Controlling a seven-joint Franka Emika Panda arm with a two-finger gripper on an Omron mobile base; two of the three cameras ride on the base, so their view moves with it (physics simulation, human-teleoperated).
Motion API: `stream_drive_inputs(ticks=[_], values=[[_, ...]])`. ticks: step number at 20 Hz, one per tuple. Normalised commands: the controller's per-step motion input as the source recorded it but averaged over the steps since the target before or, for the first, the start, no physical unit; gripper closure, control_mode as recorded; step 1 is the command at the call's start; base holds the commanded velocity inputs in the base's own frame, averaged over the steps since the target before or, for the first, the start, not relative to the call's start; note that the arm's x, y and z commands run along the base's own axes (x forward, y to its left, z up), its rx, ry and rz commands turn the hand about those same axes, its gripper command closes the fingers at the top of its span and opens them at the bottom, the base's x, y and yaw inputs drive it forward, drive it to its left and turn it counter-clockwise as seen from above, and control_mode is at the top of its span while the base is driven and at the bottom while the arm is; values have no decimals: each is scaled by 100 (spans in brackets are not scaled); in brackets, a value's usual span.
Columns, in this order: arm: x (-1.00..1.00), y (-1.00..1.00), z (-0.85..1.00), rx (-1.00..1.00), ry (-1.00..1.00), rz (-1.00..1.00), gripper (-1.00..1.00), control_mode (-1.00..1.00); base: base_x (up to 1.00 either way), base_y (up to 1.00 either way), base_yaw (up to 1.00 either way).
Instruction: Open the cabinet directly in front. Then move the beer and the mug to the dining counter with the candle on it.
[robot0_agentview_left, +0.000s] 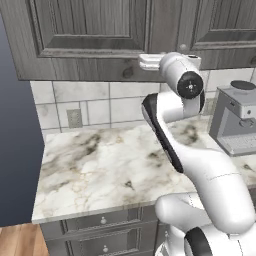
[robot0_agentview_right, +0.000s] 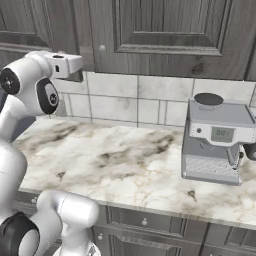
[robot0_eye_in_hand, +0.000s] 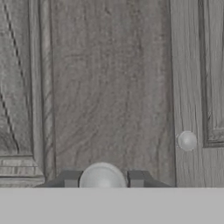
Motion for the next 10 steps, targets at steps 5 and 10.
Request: stream_drive_inputs(ticks=[5,10], values=[[-88,0,25,0,-3,-10,100,-100,0,0,0],[-96,3,24,0,-6,-10,100,-100,0,0,0]])
